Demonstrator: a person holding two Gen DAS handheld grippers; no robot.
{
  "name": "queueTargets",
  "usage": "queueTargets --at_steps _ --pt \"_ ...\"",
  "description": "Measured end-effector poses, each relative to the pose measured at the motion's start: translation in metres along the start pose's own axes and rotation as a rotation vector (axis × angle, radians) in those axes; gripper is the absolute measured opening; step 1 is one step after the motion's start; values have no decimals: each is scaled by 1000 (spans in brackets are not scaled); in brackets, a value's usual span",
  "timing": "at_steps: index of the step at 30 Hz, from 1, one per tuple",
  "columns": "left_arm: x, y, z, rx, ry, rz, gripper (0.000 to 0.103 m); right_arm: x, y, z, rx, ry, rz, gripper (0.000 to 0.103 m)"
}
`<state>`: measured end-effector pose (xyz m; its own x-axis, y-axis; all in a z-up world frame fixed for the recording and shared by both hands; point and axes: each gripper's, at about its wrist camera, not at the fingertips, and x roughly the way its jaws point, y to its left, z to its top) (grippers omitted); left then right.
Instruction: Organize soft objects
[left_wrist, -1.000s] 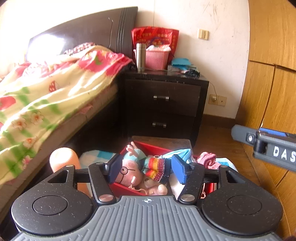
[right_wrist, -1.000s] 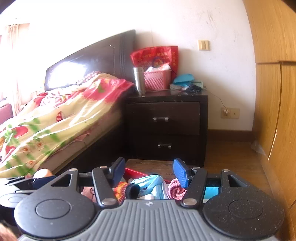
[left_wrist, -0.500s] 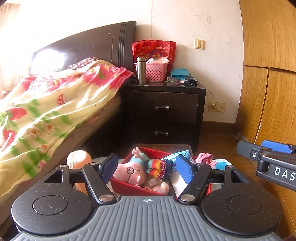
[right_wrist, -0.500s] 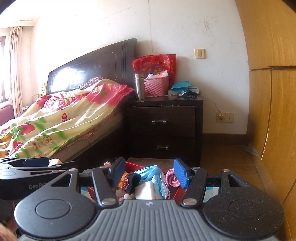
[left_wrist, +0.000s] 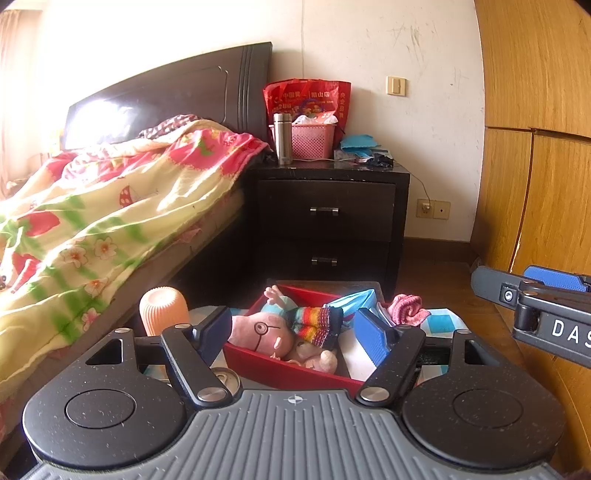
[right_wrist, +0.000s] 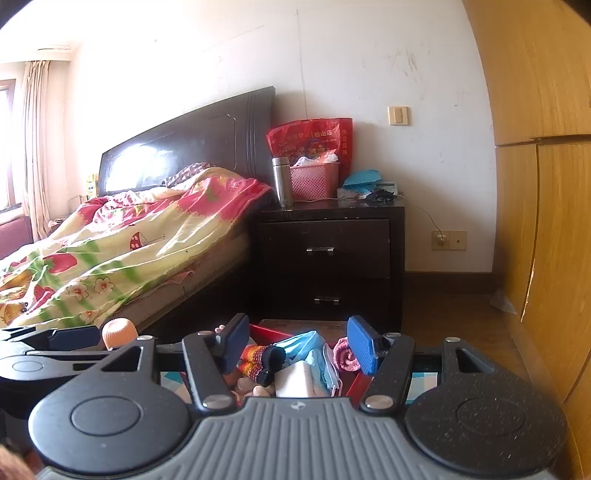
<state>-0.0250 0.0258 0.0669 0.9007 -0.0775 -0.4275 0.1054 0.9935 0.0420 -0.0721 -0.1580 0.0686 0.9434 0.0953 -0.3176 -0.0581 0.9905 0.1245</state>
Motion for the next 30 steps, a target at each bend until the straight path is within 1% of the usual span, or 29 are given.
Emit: queueTargets --at_steps 4,9,19,23,30 --pt "-3 0 -2 5 -6 2 76 -4 3 -3 -10 -2 5 37" --pt "-6 1 -2 0 -10 1 77 -8 4 -4 -11 -14 2 37" --pt "-6 3 -4 -26 2 -2 78 -6 4 -6 -13 -10 -9 38" --pt "-6 4 -4 -31 4 -3 79 -5 6 -7 -22 -8 -12 41" --pt "-6 4 -3 -31 5 -4 79 -4 9 -9 -30 -3 -6 42"
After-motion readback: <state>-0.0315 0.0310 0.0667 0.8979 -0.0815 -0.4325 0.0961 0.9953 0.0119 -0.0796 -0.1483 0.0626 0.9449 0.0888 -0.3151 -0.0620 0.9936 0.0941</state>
